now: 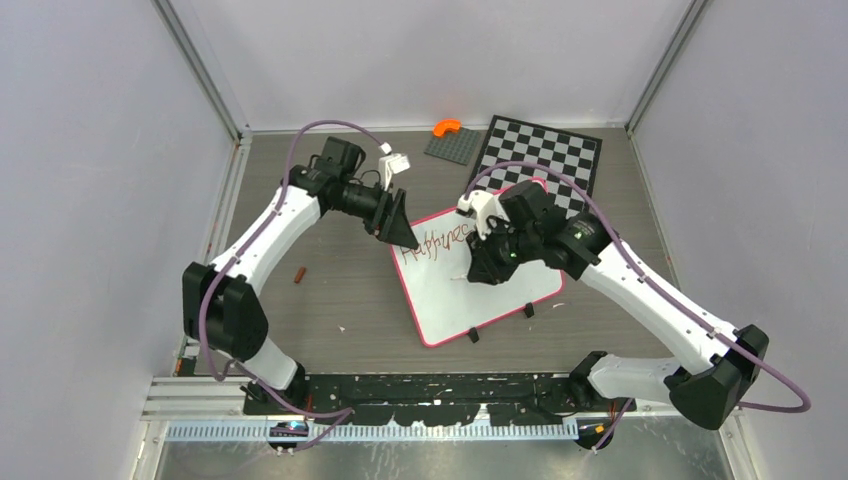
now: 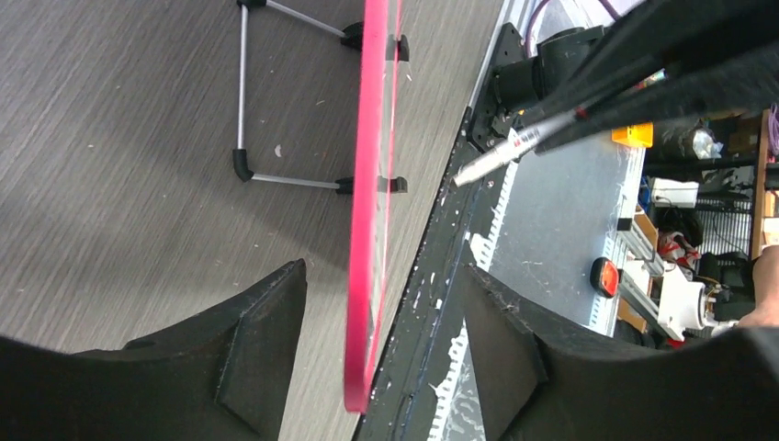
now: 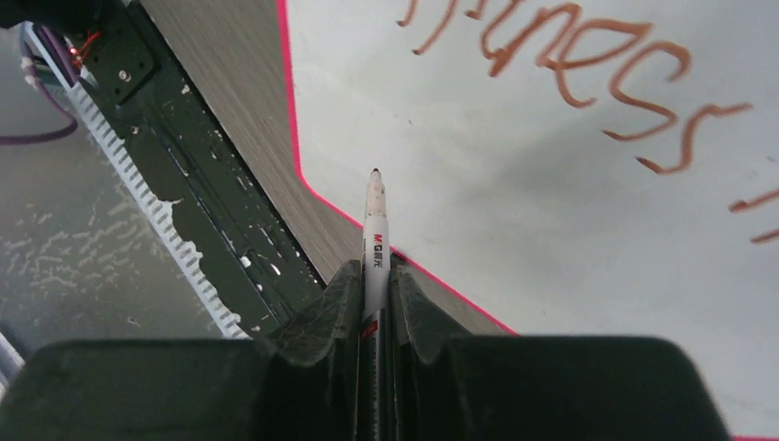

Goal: Write a sentence on the whiteboard

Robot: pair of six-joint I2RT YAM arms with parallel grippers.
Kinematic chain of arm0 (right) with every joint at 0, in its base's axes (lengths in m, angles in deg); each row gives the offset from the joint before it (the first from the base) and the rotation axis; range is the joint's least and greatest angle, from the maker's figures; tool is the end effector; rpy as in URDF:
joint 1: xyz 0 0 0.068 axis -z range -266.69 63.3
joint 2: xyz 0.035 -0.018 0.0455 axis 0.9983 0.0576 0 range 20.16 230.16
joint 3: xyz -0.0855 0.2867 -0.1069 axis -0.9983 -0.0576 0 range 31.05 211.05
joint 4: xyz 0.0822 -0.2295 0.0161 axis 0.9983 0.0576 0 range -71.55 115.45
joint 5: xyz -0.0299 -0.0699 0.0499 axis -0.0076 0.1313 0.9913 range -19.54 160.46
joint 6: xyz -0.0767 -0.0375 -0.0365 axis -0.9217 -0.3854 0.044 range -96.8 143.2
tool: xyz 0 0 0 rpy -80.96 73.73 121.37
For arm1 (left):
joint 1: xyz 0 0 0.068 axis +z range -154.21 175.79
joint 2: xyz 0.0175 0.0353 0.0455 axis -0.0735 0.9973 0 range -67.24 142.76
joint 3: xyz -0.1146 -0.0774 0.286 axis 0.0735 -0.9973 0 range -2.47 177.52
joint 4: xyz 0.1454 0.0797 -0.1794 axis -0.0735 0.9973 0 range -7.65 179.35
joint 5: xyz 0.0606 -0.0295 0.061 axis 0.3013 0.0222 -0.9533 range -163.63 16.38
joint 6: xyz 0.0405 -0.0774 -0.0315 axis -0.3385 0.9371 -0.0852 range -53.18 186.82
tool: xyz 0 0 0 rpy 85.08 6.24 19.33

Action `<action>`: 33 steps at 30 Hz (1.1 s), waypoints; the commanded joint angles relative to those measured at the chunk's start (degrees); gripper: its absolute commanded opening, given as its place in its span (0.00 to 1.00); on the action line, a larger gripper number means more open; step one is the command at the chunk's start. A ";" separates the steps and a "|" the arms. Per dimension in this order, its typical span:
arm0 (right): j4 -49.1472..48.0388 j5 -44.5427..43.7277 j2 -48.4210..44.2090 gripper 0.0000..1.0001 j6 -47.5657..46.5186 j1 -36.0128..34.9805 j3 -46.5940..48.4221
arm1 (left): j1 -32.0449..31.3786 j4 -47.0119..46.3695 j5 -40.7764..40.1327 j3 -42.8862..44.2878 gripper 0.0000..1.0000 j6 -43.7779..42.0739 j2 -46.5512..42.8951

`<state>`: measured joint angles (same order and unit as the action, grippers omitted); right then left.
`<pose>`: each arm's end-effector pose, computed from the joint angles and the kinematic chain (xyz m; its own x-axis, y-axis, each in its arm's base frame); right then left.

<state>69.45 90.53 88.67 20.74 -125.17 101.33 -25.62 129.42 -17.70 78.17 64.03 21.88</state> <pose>0.1627 0.1659 0.3535 -0.5597 -0.4964 -0.6636 -0.7846 0.5751 0.2316 0.2696 -0.1799 0.3500 -0.7355 0.3177 -0.5984 0.6774 0.3356 -0.6546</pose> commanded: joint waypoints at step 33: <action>-4.18 -10.59 -4.79 0.00 -6.51 -8.17 -0.82 | -2.06 -6.28 -32.14 -0.27 0.00 0.65 -2.49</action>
<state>65.82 82.43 85.63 14.84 -133.76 99.51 -28.84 125.75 -28.57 76.96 67.64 20.46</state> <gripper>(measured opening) 0.198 0.076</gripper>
